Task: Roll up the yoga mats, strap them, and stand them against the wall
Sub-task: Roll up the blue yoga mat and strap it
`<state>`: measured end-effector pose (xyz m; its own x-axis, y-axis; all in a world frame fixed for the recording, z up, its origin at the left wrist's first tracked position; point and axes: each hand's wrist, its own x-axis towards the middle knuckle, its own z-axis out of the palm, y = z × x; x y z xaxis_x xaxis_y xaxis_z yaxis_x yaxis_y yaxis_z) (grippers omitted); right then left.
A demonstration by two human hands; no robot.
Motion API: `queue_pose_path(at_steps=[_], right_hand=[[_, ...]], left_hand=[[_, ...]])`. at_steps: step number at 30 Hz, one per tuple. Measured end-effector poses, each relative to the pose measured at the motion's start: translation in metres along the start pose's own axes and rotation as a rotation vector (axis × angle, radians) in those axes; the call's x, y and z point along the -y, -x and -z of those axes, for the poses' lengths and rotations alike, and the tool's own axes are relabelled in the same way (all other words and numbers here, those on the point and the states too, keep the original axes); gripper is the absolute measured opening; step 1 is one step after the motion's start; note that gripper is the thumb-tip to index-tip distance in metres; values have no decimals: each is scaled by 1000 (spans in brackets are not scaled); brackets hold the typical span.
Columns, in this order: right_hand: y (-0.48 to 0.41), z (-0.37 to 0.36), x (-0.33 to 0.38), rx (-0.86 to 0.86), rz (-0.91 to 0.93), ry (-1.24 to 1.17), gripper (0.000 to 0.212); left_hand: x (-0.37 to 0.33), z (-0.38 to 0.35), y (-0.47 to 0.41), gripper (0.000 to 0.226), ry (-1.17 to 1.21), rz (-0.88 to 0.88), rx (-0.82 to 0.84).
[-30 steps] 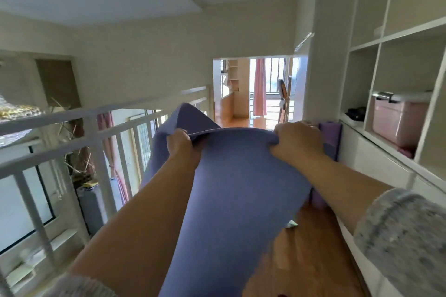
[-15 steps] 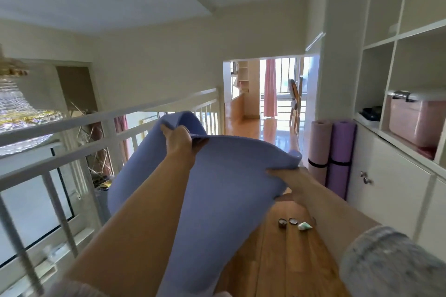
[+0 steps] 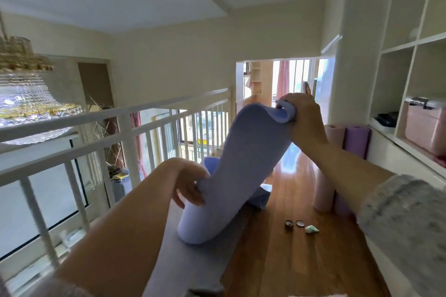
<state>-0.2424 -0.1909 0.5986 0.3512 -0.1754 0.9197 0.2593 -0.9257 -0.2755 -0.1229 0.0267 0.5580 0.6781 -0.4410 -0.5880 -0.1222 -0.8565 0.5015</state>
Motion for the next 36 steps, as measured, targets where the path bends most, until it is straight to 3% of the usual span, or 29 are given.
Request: queue_pose_path(at_steps=[3, 5, 8, 10, 13, 18, 20, 23, 25, 28, 30, 36], right_hand=[[38, -12, -1, 267, -2, 147, 21], [63, -19, -1, 441, -11, 190, 32], [101, -27, 0, 569, 129, 84, 30], [124, -34, -5, 606, 144, 19, 22], [139, -43, -8, 664, -13, -56, 12], [162, -46, -33, 993, -379, -46, 56], [170, -46, -45, 1095, -530, -49, 57], [183, -48, -59, 1406, -792, -93, 76], [200, -51, -63, 1547, -790, -5, 96], [219, -64, -69, 1500, -687, 101, 134], [219, -73, -71, 1481, -601, 163, 146], [202, -79, -76, 1430, -534, 134, 127]], left_hand=[[19, -20, -10, 40, -171, 106, 85], [31, -29, -13, 54, -225, 140, 48], [49, -46, -17, 71, -392, 113, -90], [63, -59, -32, 80, -340, 59, -60], [71, -82, -48, 75, -391, 1, -60], [53, -95, -69, 41, -501, 138, 128], [44, -96, -83, 29, -551, 154, 107], [37, -97, -96, 44, -648, 196, 22], [30, -96, -110, 48, -647, 200, 38], [16, -97, -112, 49, -526, 188, 115], [11, -95, -117, 50, -417, 180, 148], [28, -72, -128, 52, -161, 215, 197]])
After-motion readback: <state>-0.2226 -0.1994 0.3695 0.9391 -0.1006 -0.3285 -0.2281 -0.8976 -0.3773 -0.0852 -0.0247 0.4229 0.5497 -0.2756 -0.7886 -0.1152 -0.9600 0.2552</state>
